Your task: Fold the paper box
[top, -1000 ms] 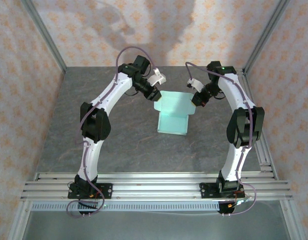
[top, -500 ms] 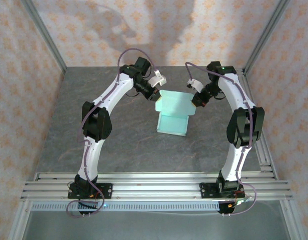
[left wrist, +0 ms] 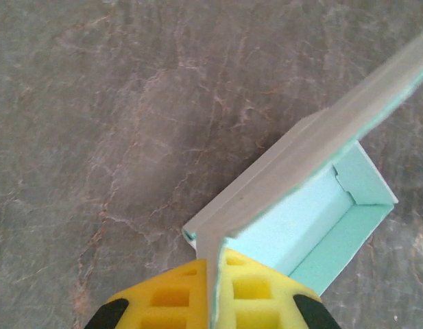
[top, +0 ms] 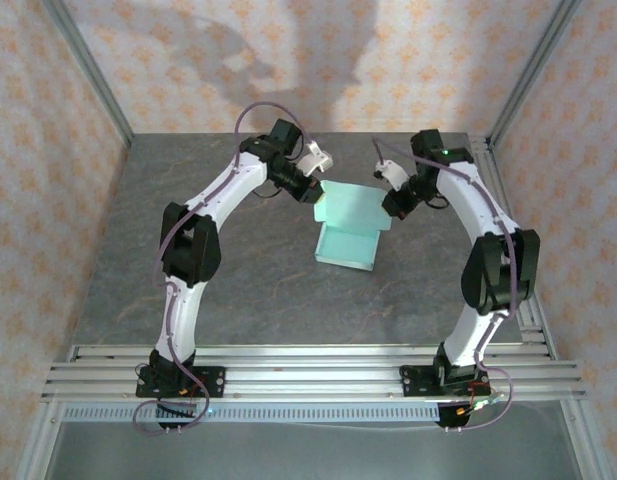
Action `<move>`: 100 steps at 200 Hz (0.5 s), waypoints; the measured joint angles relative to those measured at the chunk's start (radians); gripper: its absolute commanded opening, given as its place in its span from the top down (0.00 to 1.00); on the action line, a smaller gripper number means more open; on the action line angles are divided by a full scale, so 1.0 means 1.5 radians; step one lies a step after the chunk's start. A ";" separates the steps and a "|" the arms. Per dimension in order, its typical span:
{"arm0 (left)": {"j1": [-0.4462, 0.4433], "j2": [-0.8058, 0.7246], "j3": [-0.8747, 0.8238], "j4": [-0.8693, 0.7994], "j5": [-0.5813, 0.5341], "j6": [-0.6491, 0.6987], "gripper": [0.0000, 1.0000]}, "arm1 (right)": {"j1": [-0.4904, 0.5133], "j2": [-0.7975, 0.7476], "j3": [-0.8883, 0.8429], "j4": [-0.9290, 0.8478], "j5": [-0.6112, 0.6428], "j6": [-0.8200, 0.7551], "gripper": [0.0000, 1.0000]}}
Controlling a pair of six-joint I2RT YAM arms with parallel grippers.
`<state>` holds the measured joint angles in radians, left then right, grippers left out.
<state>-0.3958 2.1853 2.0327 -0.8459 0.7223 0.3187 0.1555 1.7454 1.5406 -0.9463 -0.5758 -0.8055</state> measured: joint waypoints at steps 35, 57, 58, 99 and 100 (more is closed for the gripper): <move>-0.020 -0.024 -0.016 0.066 -0.074 -0.071 1.00 | 0.017 -0.070 -0.102 0.160 0.065 0.116 1.00; -0.037 -0.025 -0.016 0.101 -0.107 -0.106 1.00 | 0.017 -0.092 -0.154 0.273 0.120 0.204 1.00; -0.038 -0.025 -0.016 0.103 -0.108 -0.109 1.00 | 0.017 -0.092 -0.155 0.277 0.122 0.207 1.00; -0.054 -0.025 -0.020 0.150 -0.150 -0.178 1.00 | 0.034 -0.106 -0.236 0.461 0.213 0.328 1.00; -0.054 -0.025 -0.021 0.151 -0.151 -0.180 1.00 | 0.034 -0.106 -0.237 0.464 0.215 0.330 1.00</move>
<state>-0.4763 2.1475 2.0014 -0.6197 0.4957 0.0494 0.2070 1.5860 1.1847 -0.2497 -0.2539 -0.3107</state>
